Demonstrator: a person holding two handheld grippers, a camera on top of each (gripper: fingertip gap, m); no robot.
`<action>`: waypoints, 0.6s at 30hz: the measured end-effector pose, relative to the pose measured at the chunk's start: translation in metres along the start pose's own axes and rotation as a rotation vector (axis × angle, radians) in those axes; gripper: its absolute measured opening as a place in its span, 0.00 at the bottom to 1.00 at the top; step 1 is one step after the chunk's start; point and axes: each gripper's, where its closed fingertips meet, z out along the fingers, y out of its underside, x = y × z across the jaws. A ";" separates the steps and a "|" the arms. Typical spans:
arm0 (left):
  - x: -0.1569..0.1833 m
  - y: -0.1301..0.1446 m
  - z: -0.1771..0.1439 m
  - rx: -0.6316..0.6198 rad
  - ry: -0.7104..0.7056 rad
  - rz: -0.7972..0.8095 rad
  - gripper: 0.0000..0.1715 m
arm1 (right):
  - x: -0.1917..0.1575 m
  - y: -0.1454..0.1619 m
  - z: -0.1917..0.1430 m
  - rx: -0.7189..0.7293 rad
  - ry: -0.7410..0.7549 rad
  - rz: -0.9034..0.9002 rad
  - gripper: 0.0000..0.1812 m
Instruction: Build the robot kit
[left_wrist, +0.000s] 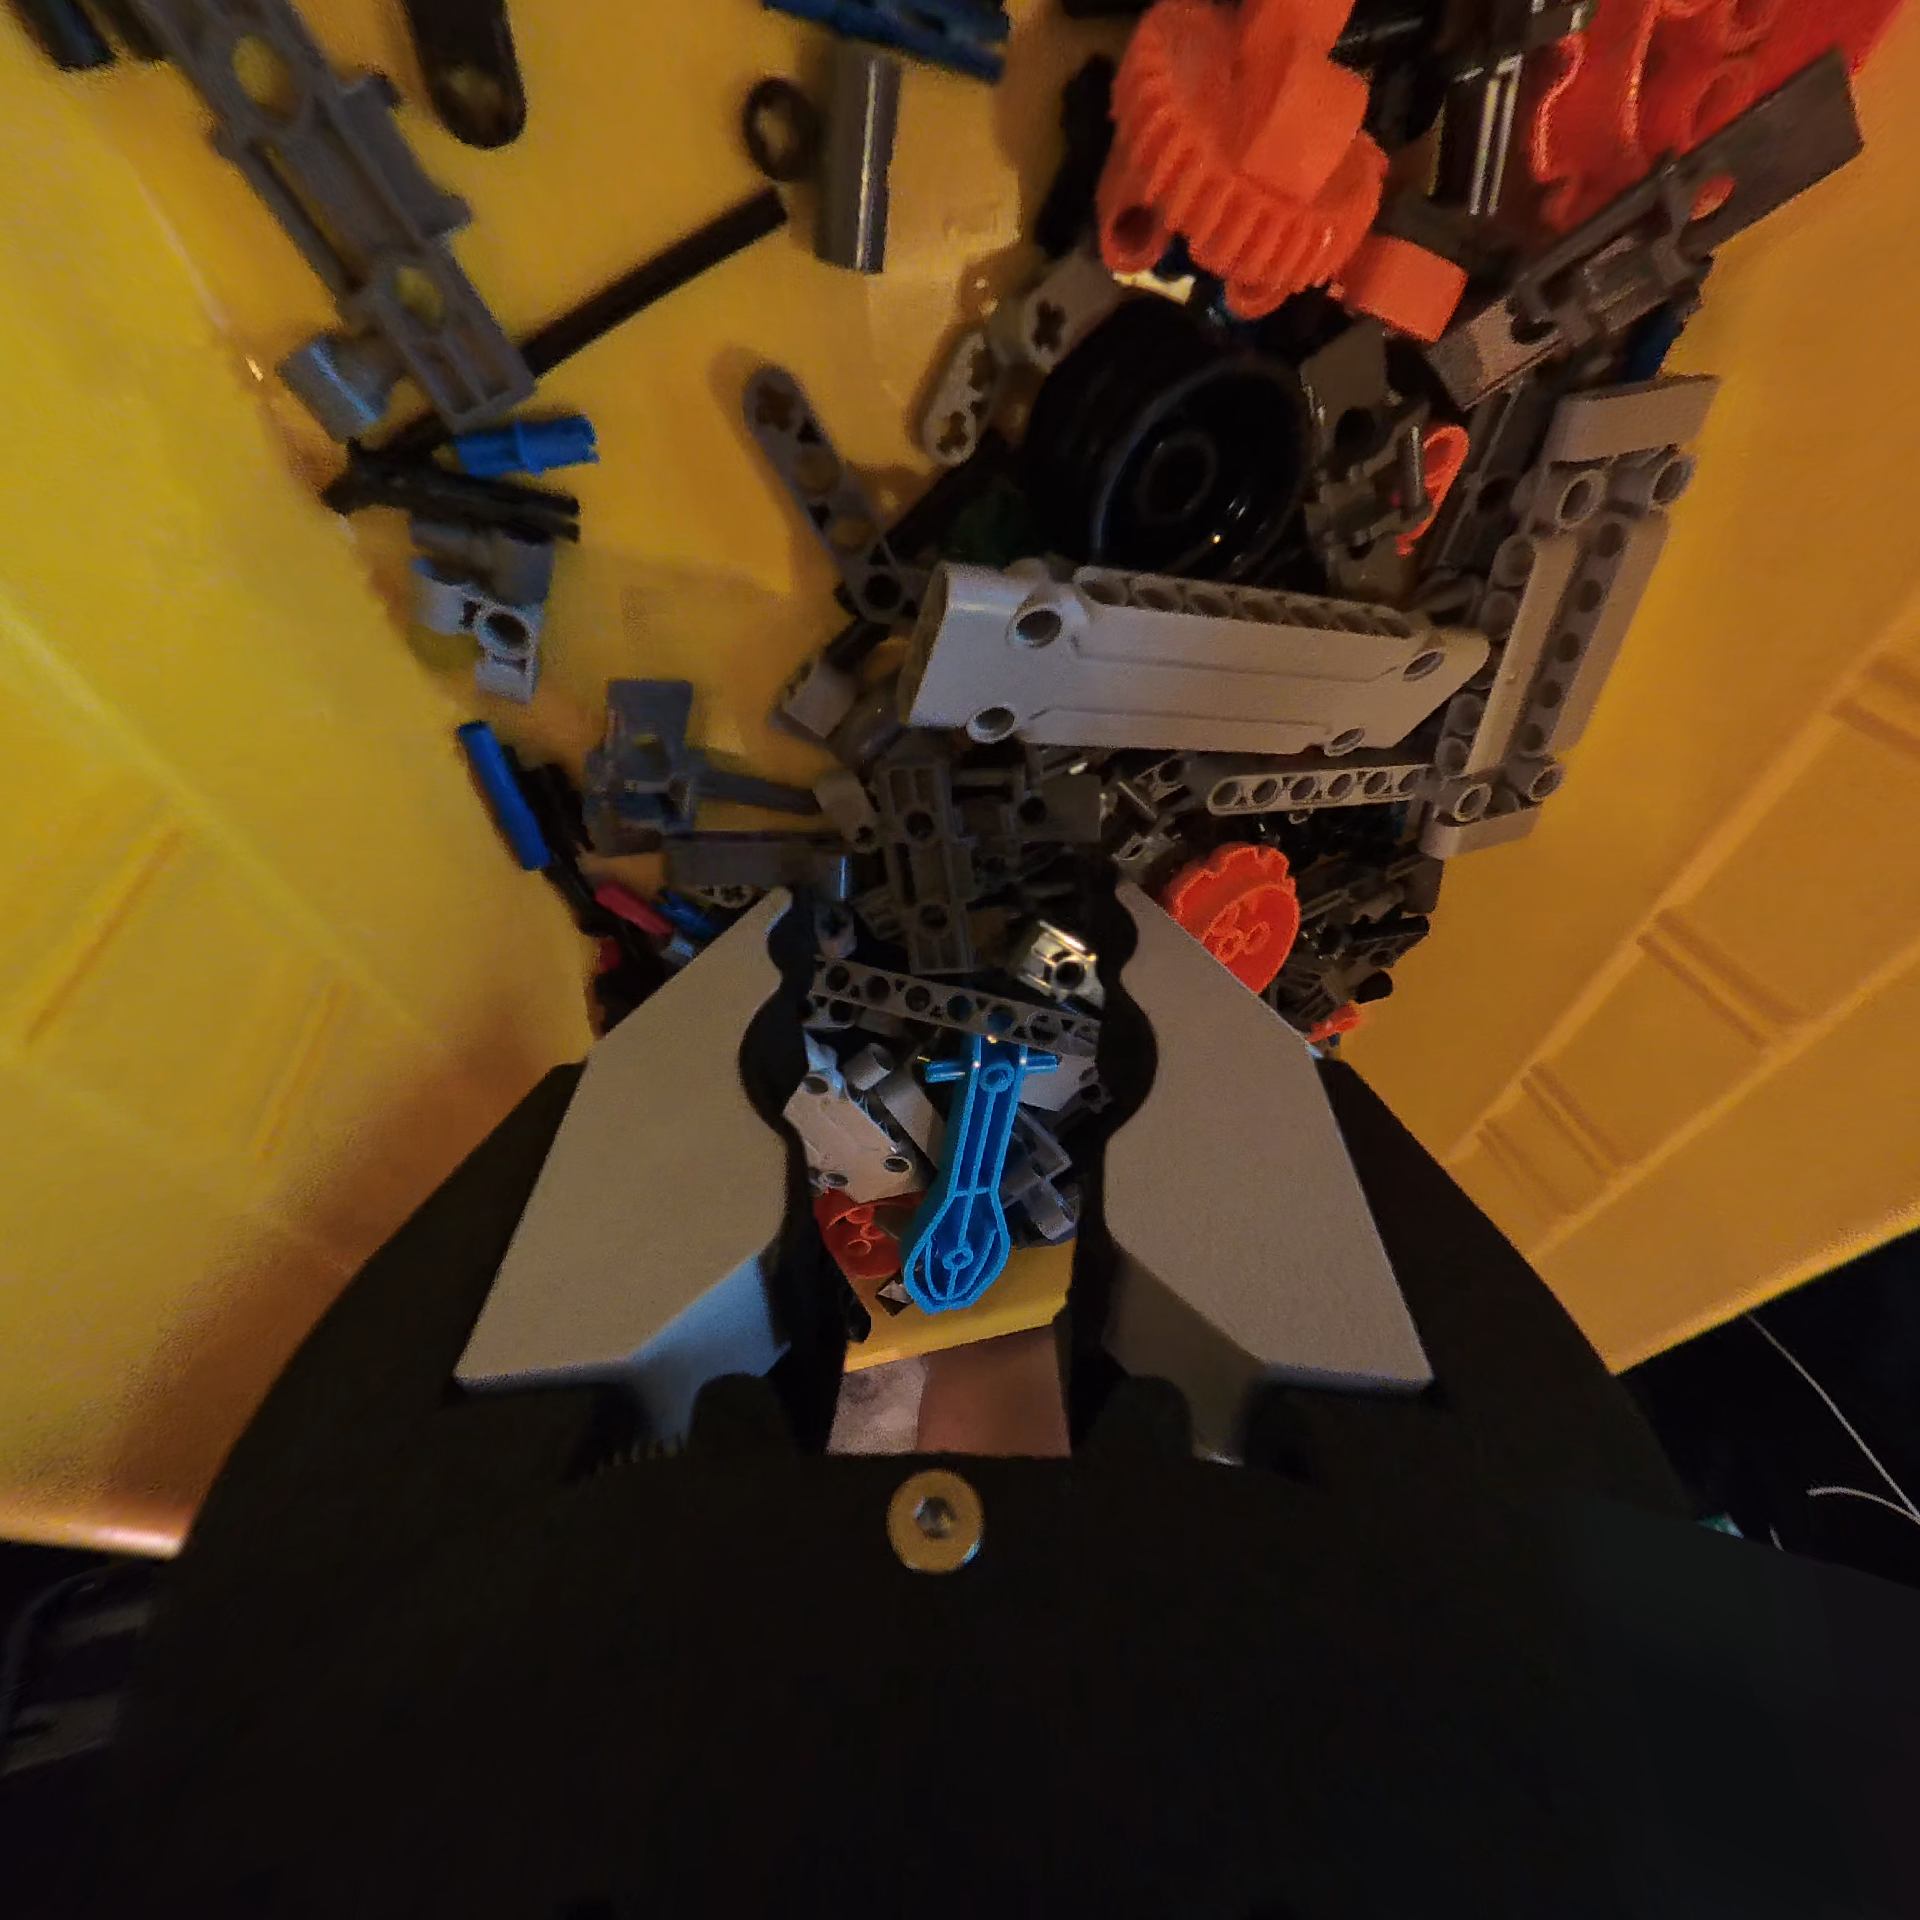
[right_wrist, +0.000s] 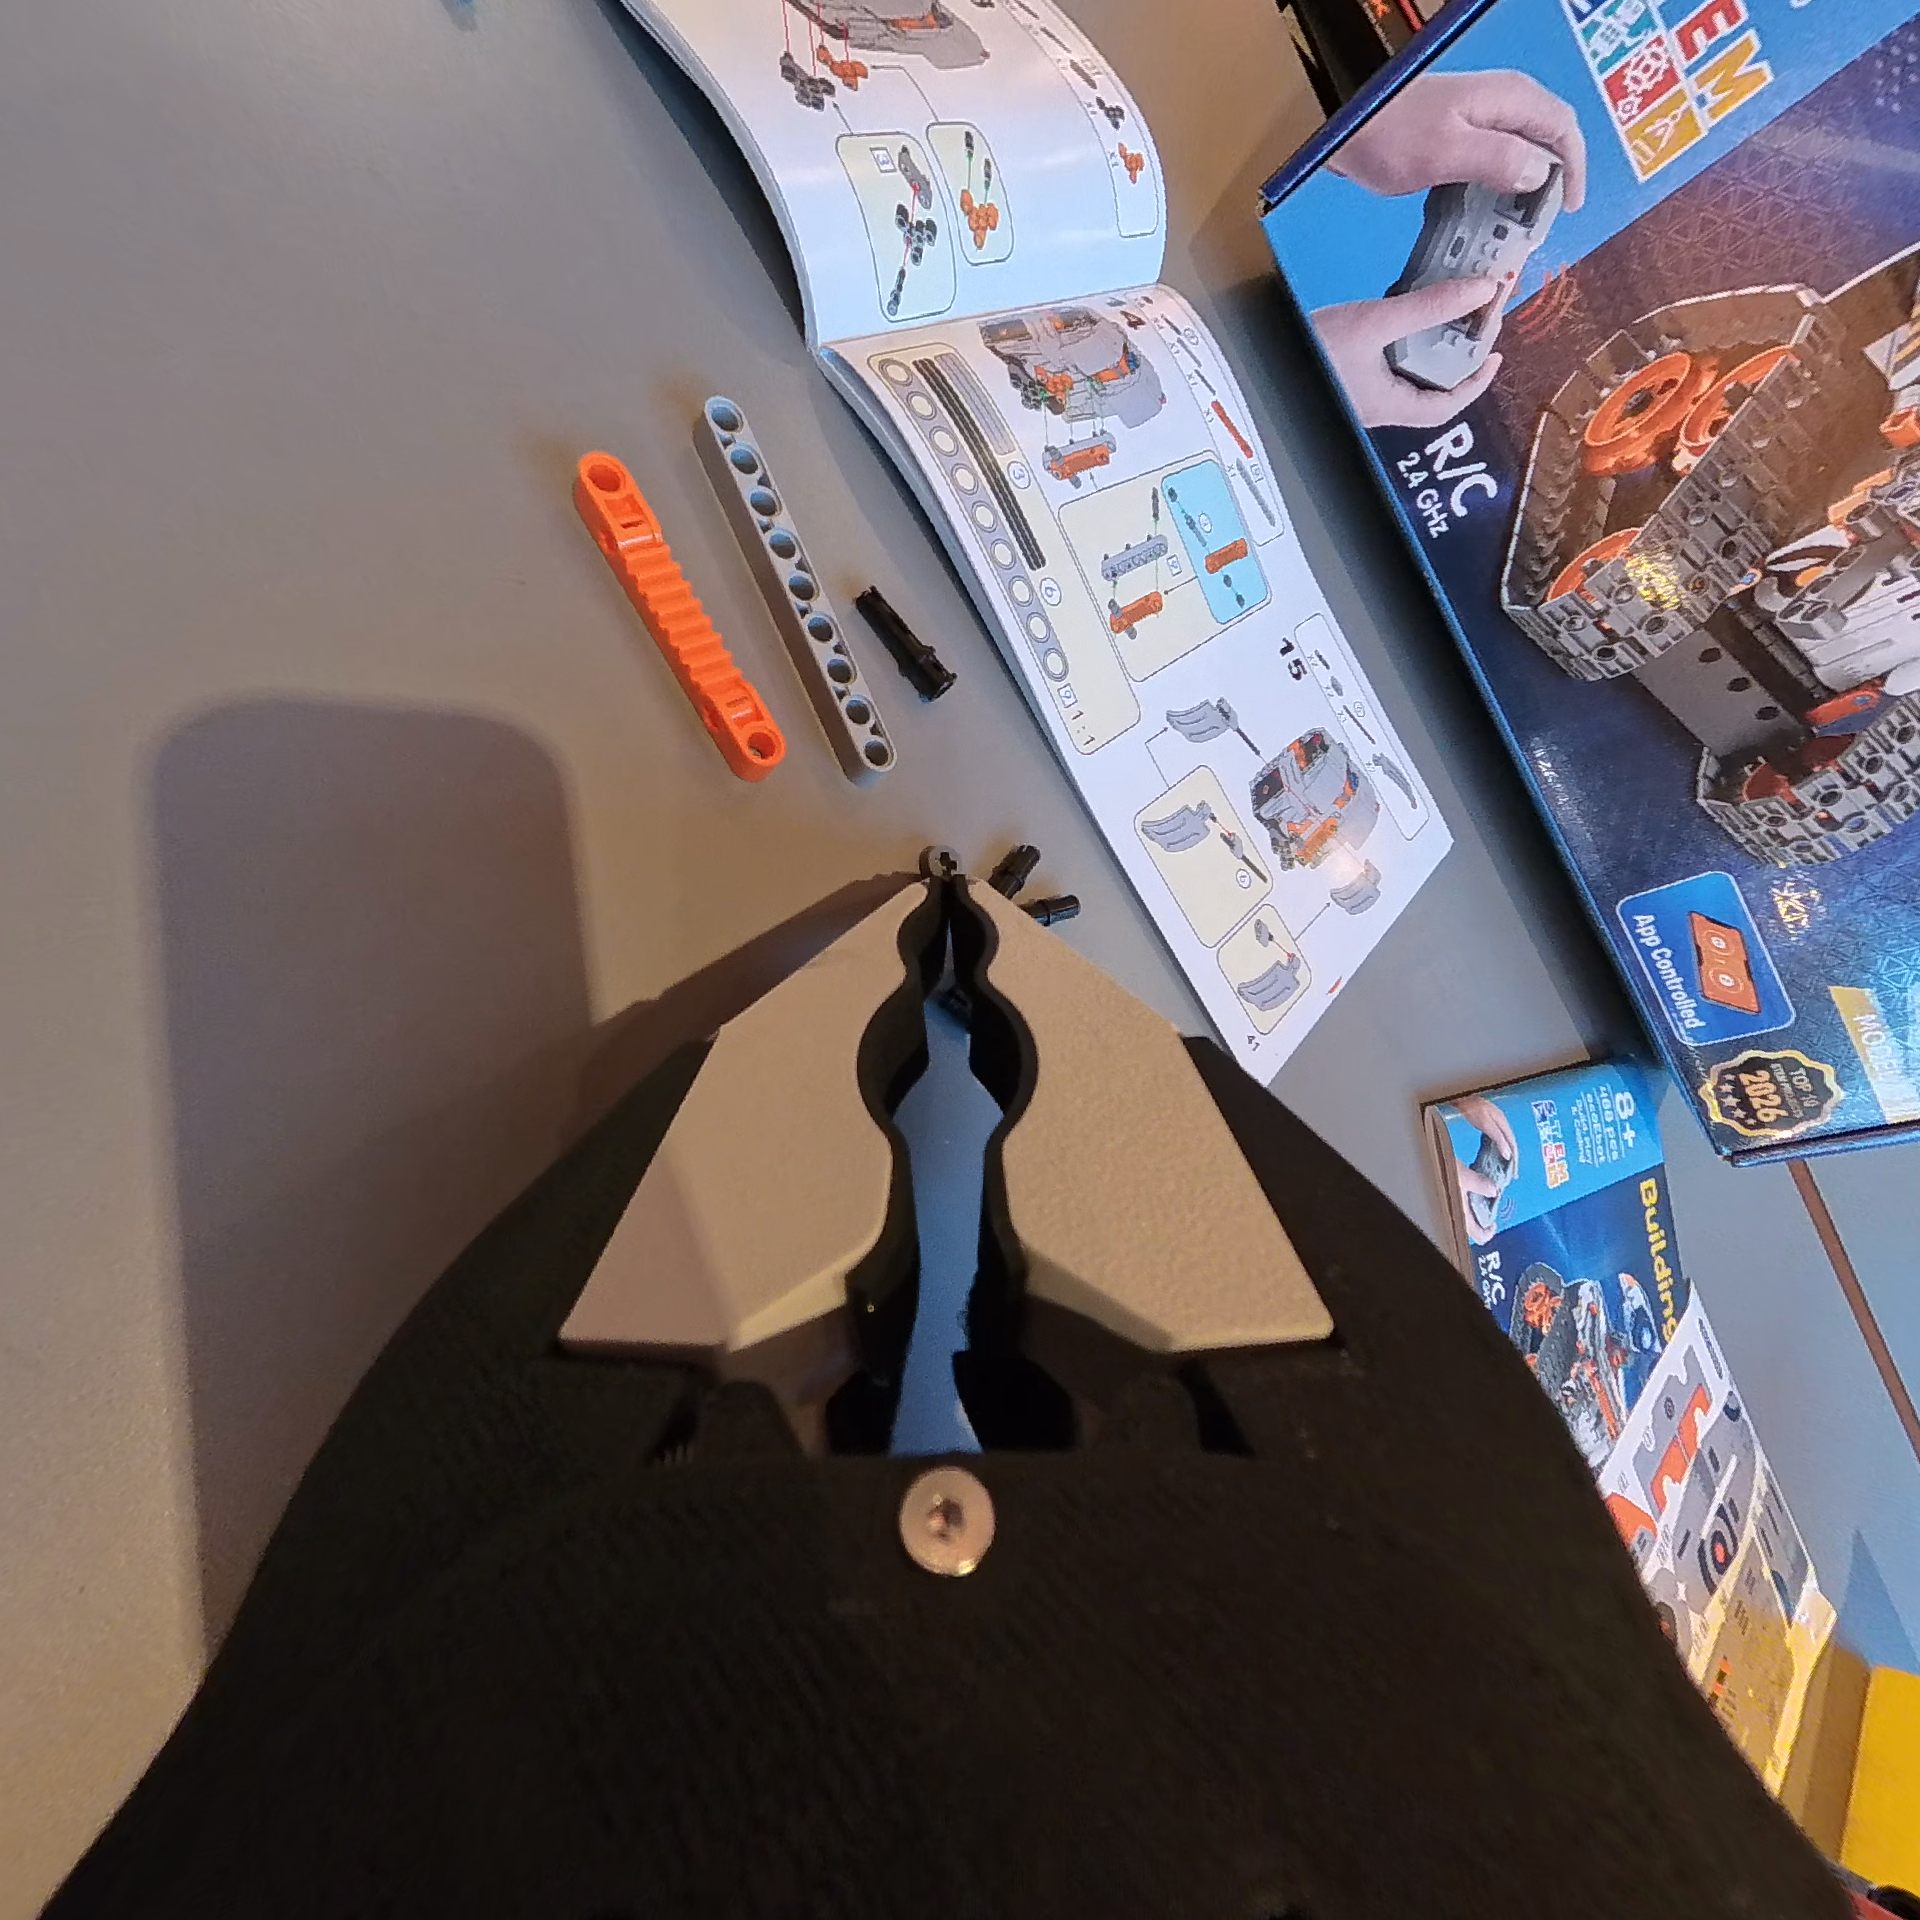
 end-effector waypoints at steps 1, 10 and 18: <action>0.000 -0.001 0.002 -0.012 -0.012 0.006 0.28 | 0.000 0.000 0.000 0.000 0.000 0.001 0.00; 0.015 -0.018 -0.004 0.053 -0.014 0.090 0.12 | 0.000 0.000 0.000 0.000 -0.002 0.002 0.00; 0.049 -0.040 -0.021 0.196 0.062 0.215 0.07 | 0.000 0.000 0.000 -0.001 -0.001 0.000 0.00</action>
